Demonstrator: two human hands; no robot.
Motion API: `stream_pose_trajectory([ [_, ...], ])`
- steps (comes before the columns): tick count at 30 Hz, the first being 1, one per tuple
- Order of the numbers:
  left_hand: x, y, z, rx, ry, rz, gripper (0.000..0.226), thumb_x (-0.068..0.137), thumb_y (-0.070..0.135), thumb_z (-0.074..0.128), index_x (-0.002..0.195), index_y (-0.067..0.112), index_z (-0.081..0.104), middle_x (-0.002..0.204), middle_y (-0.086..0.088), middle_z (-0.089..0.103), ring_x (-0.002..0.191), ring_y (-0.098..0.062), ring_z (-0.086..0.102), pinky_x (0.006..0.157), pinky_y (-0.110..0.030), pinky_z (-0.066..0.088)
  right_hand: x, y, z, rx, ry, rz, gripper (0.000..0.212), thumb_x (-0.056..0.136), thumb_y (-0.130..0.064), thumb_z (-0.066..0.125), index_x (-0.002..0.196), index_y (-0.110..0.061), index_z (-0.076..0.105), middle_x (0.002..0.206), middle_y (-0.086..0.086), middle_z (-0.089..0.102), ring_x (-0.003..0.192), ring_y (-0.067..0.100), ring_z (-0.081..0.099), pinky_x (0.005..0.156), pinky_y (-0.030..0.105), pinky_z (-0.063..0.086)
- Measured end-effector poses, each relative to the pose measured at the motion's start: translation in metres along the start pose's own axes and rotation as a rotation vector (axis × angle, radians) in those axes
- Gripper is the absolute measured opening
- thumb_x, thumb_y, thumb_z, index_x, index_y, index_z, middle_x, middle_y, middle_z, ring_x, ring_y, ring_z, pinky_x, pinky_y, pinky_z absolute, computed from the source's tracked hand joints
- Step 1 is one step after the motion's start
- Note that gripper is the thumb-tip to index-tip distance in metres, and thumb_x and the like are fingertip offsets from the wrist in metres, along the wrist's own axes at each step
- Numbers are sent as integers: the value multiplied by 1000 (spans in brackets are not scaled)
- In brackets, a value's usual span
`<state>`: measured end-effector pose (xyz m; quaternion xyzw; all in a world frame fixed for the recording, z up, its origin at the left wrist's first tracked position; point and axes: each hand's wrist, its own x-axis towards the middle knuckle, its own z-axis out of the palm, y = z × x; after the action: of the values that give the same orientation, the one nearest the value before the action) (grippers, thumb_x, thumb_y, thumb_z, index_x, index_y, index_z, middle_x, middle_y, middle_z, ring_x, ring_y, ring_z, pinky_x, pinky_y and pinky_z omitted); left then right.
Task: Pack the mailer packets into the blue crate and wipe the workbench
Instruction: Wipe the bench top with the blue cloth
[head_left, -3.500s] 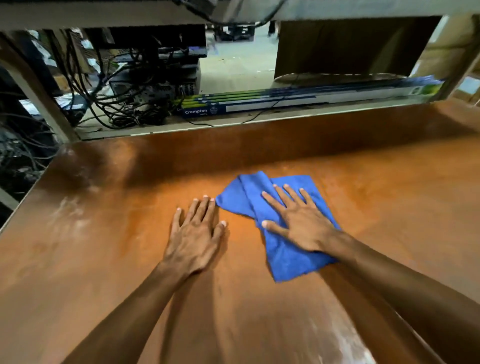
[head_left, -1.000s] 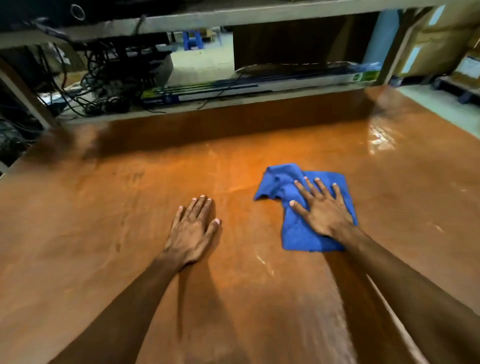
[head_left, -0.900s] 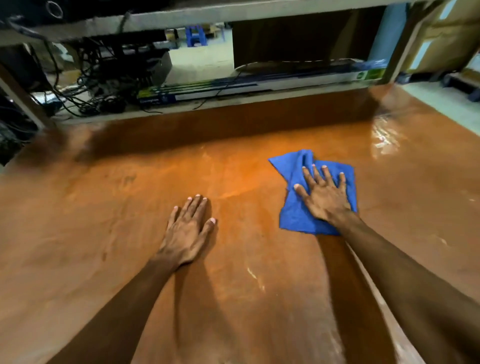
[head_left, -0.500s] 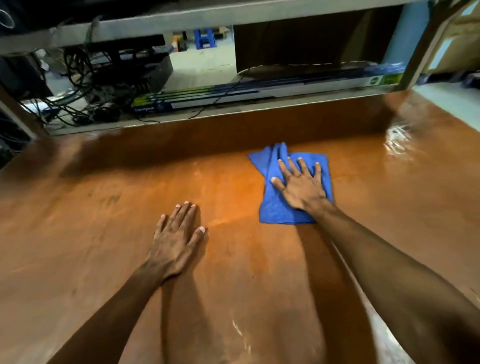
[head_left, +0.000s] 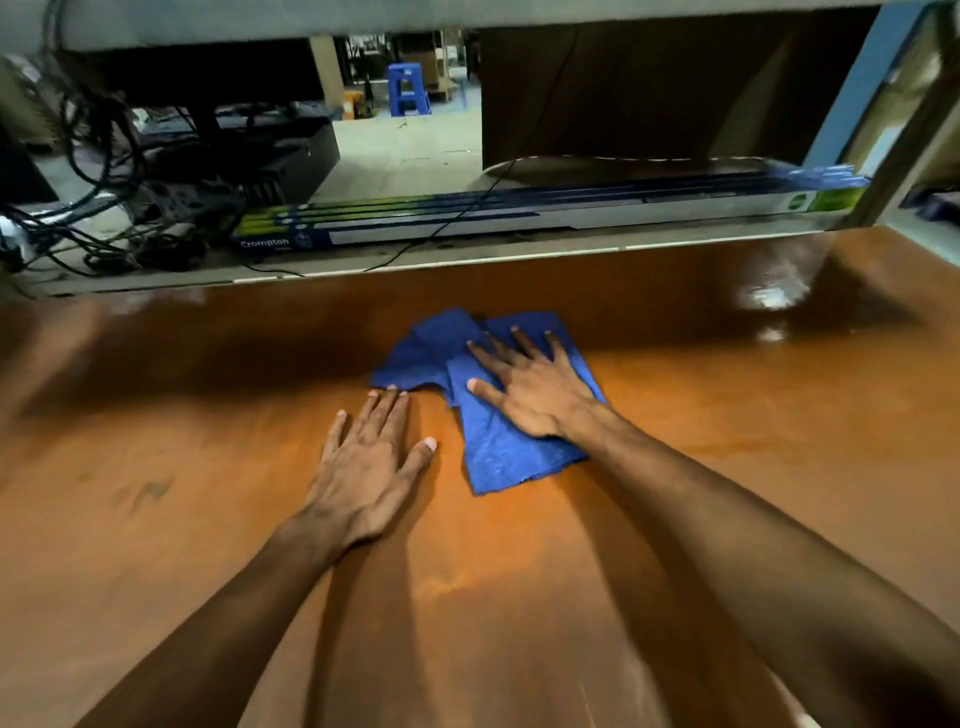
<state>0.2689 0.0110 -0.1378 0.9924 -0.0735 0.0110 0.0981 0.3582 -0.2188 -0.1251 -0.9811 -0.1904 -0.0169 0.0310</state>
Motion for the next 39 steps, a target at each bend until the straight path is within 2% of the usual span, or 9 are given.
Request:
stream_pose_trajectory([
  [6,45,5,-1,56,-8,92,88,82,73,-3,157,29,1,164,9,-1,150,-8,-6,122,-39,-3,63,106,-6,79,45,516,66,96,-65,14,155,-35,3,164,-4,5,151,27,4,117,60,0],
  [9,72,17,2,43,15,124,89,81,72,0,157,27,5,165,8,3,151,-9,-3,122,-40,-1,85,60,-7,109,10,244,68,95,-68,16,154,-39,-5,164,-8,-5,151,20,-6,118,57,-5],
  [12,97,27,6,8,24,138,93,77,74,-1,157,27,8,165,8,5,151,-10,-2,121,-37,-1,106,39,5,94,-49,19,67,94,-70,18,153,-45,-2,163,-13,2,151,14,-3,118,53,-5],
  [15,110,32,11,-14,57,138,93,76,76,-1,157,32,7,164,12,3,150,-7,-4,121,-34,-3,121,99,3,100,13,138,66,95,-70,18,154,-44,5,164,-10,9,151,17,2,119,55,-2],
  [19,112,33,13,1,83,142,84,84,76,4,156,34,5,164,15,0,150,-5,-7,123,-34,-1,117,204,-3,53,39,511,70,93,-69,13,155,-37,11,164,-4,9,150,28,5,115,64,1],
  [27,108,34,10,-2,69,126,87,80,78,1,156,35,6,164,15,1,150,-5,-4,122,-32,0,79,114,0,47,-9,34,65,95,-67,21,152,-45,0,162,-16,3,150,12,-3,120,45,-7],
  [31,106,34,7,21,46,128,87,81,80,-1,156,36,1,163,15,-2,149,-4,-7,123,-33,-1,59,219,-9,138,85,386,72,90,-72,24,153,-37,18,161,-1,23,148,29,19,118,55,10],
  [34,106,36,3,29,31,122,82,85,80,4,156,38,1,163,15,-3,144,2,-10,121,-30,-3,40,274,-15,68,96,622,68,96,-65,20,155,-31,12,163,4,16,149,32,13,116,62,8],
  [39,97,57,-9,46,5,107,91,76,81,0,156,38,5,164,12,2,149,-5,-2,120,-32,-4,21,178,-14,46,-12,184,64,98,-63,22,154,-40,2,164,-10,5,151,19,2,119,54,1],
])
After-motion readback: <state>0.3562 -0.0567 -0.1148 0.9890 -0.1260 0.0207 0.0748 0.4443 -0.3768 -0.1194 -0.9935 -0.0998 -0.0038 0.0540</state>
